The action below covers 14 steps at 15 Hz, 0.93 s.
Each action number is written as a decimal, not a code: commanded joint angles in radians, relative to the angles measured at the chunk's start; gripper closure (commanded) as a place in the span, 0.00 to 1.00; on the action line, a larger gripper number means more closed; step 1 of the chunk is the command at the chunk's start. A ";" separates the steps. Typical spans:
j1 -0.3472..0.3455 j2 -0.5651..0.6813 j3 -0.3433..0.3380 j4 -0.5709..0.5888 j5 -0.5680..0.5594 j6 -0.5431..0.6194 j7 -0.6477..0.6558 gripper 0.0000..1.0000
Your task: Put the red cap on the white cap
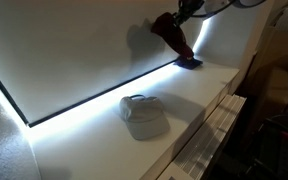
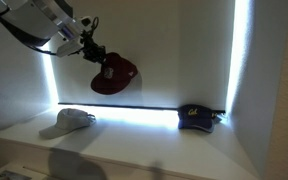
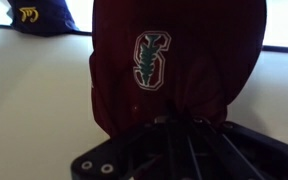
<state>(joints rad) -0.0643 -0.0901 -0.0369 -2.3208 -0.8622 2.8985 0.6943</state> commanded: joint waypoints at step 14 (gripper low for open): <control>0.241 0.149 0.345 -0.020 -0.710 -0.509 0.564 0.99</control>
<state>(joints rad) 0.1229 -0.0037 0.3295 -2.3844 -1.6213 2.4998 1.4008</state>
